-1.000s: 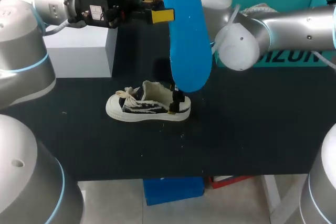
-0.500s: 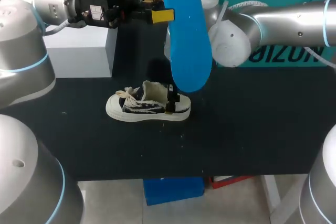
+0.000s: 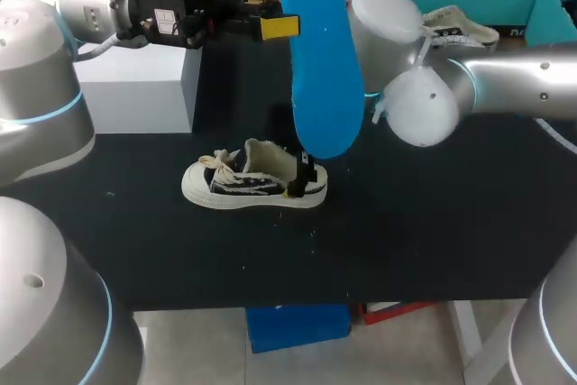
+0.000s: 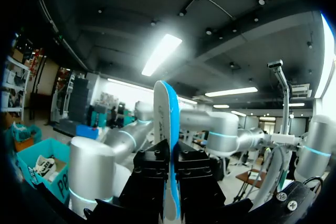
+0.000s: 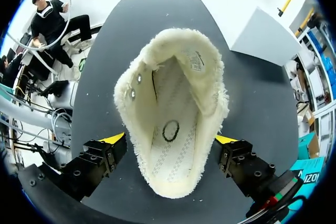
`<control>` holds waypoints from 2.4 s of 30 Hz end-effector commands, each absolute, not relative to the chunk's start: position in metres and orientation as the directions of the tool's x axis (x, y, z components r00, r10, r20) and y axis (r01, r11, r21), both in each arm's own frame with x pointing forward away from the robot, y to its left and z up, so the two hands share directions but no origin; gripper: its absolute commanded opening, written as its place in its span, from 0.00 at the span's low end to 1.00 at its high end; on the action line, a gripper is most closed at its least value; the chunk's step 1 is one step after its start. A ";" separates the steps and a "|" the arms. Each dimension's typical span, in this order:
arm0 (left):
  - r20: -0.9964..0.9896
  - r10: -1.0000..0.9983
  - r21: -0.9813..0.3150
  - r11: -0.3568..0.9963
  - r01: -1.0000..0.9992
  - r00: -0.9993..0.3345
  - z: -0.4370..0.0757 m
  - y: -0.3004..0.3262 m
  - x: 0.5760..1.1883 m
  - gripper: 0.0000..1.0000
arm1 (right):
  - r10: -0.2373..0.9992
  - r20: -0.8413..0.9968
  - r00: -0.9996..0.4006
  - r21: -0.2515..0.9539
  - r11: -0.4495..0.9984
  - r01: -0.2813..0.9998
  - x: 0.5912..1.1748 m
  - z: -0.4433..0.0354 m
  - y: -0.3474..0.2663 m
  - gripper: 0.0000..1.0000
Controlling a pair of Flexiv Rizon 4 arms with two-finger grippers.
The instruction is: Take the shoe out of the shoebox, open the shoe tongue, remove and reinsert the insole, then place the shoe into the shoebox
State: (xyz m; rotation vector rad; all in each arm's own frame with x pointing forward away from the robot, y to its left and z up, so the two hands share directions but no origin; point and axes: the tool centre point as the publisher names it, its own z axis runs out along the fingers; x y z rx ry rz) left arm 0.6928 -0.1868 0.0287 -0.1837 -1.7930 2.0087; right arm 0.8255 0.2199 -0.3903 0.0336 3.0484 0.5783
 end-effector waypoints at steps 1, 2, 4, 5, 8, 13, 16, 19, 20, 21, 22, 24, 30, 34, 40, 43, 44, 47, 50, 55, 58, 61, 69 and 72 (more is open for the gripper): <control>0.187 0.403 -0.970 -0.065 -0.232 -0.896 0.027 -0.187 0.692 0.00 | 0.024 -0.045 -0.999 0.498 0.867 -0.002 0.823 -0.396 0.213 1.00; 0.187 0.403 -0.970 -0.065 -0.232 -0.896 0.027 -0.187 0.692 0.00 | 0.025 -0.047 -0.999 0.511 0.859 -0.002 0.823 -0.397 0.213 1.00; 0.187 0.403 -0.970 -0.065 -0.232 -0.896 0.027 -0.187 0.692 0.00 | 0.029 -0.052 -0.998 0.538 0.843 -0.004 0.823 -0.399 0.212 1.00; 0.187 0.403 -0.970 -0.065 -0.232 -0.896 0.027 -0.187 0.692 0.00 | 0.033 -0.056 -0.998 0.548 0.836 -0.003 0.823 -0.400 0.211 1.00; 0.187 0.403 -0.970 -0.065 -0.232 -0.896 0.027 -0.187 0.692 0.00 | 0.046 -0.062 -0.997 0.579 0.816 0.002 0.823 -0.404 0.209 1.00; 0.187 0.403 -0.970 -0.065 -0.232 -0.896 0.027 -0.187 0.692 0.00 | 0.072 -0.073 -0.995 0.633 0.774 0.010 0.824 -0.410 0.206 1.00; 0.187 0.403 -0.970 -0.065 -0.232 -0.896 0.027 -0.187 0.692 0.00 | 0.076 -0.073 -0.994 0.651 0.759 0.010 0.825 -0.415 0.204 1.00; 0.187 0.403 -0.970 -0.065 -0.232 -0.896 0.027 -0.187 0.692 0.00 | 0.088 -0.075 -0.993 0.678 0.735 0.014 0.826 -0.419 0.202 1.00; 0.187 0.403 -0.970 -0.065 -0.232 -0.896 0.027 -0.187 0.692 0.00 | 0.092 -0.075 -0.993 0.687 0.727 0.015 0.826 -0.421 0.201 1.00; 0.187 0.403 -0.970 -0.065 -0.232 -0.896 0.027 -0.187 0.692 0.00 | 0.095 -0.076 -0.993 0.693 0.721 0.016 0.826 -0.422 0.201 1.00; 0.187 0.403 -0.970 -0.065 -0.232 -0.896 0.027 -0.187 0.692 0.00 | 0.097 -0.076 -0.992 0.698 0.716 0.017 0.826 -0.423 0.201 1.00; 0.187 0.403 -0.970 -0.065 -0.232 -0.896 0.027 -0.187 0.692 0.00 | 0.098 -0.074 -0.992 0.703 0.711 0.018 0.826 -0.425 0.200 1.00; 0.187 0.403 -0.970 -0.065 -0.232 -0.896 0.027 -0.187 0.692 0.00 | 0.105 -0.071 -0.992 0.727 0.687 0.021 0.828 -0.433 0.197 1.00; 0.187 0.403 -0.970 -0.065 -0.232 -0.896 0.027 -0.187 0.692 0.00 | 0.110 -0.070 -0.991 0.744 0.668 0.022 0.829 -0.438 0.195 1.00; 0.187 0.403 -0.970 -0.065 -0.232 -0.896 0.027 -0.187 0.692 0.00 | 0.111 -0.069 -0.991 0.758 0.652 0.021 0.830 -0.442 0.194 1.00; 0.187 0.403 -0.970 -0.065 -0.232 -0.896 0.027 -0.187 0.692 0.00 | 0.113 -0.068 -0.991 0.767 0.641 0.020 0.831 -0.444 0.194 1.00; 0.187 0.403 -0.970 -0.065 -0.232 -0.896 0.027 -0.187 0.692 0.00 | 0.114 -0.068 -0.991 0.773 0.635 0.020 0.831 -0.445 0.194 1.00; 0.187 0.403 -0.970 -0.065 -0.232 -0.896 0.027 -0.187 0.692 0.00 | 0.118 -0.066 -0.991 0.783 0.622 0.022 0.832 -0.447 0.194 1.00; 0.187 0.403 -0.970 -0.065 -0.232 -0.896 0.027 -0.187 0.692 0.00 | 0.119 -0.064 -0.991 0.790 0.613 0.022 0.832 -0.449 0.194 1.00; 0.187 0.403 -0.970 -0.065 -0.232 -0.896 0.027 -0.187 0.692 0.00 | 0.114 -0.060 -0.992 0.795 0.606 0.022 0.833 -0.450 0.195 1.00; 0.187 0.403 -0.970 -0.065 -0.232 -0.896 0.027 -0.187 0.692 0.00 | 0.102 -0.054 -0.993 0.779 0.627 0.022 0.833 -0.448 0.194 1.00; 0.187 0.403 -0.970 -0.065 -0.232 -0.896 0.027 -0.187 0.692 0.00 | 0.085 -0.048 -0.995 0.747 0.664 0.020 0.833 -0.442 0.188 1.00; 0.187 0.403 -0.970 -0.065 -0.232 -0.896 0.027 -0.187 0.692 0.00 | 0.044 -0.017 -0.999 0.618 0.785 0.024 0.837 -0.416 0.176 1.00; 0.187 0.403 -0.970 -0.065 -0.232 -0.896 0.027 -0.187 0.692 0.00 | 0.033 -0.008 -0.999 0.564 0.825 0.023 0.840 -0.406 0.174 1.00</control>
